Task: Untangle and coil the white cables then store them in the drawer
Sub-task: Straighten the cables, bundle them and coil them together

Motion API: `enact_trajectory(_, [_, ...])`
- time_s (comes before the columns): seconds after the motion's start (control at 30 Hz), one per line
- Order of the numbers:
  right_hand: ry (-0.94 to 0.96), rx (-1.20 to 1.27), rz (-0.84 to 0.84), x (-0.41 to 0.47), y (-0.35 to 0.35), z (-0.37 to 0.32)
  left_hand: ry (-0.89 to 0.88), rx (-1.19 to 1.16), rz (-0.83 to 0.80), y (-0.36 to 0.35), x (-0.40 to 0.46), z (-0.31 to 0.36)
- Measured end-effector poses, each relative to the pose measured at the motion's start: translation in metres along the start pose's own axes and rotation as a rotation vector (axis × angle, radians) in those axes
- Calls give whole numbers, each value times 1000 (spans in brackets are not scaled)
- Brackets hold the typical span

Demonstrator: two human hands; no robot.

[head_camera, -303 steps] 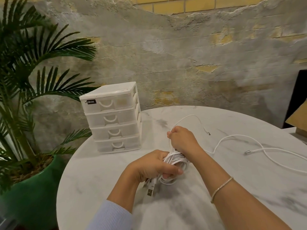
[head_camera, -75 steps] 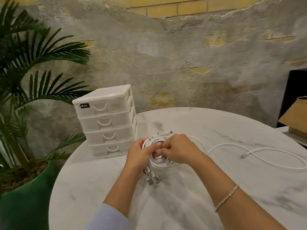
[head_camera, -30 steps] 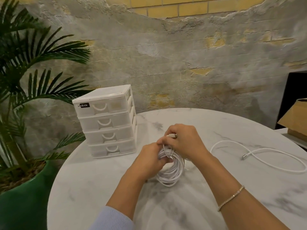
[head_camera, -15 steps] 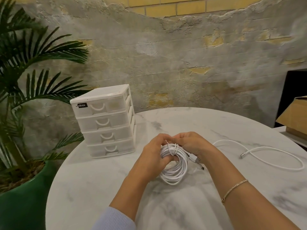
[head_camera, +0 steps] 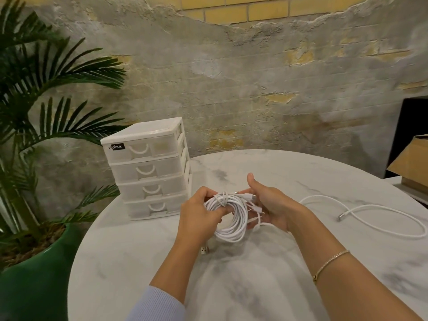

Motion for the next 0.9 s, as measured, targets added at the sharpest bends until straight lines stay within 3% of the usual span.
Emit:
enact_trajectory(0.23, [97, -58, -64, 1, 6, 1, 141, -136, 83, 7, 1, -3])
enact_trajectory(0.4, [286, -217, -12, 0, 5, -1, 292, -369, -16, 4, 4, -5])
enact_trajectory(0.9, [345, -319, 89, 6, -1, 1, 422, -726, -165, -2, 9, -8])
Point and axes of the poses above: each hand's wrist, its own x-axis towards the middle knuckle, its own y-axis out of the back of the hand, z = x × y, the point moved 1 cm from there along x, towards the middle knuckle, and after that the axes turned 9 degrees about y, right-handed, at the moved point
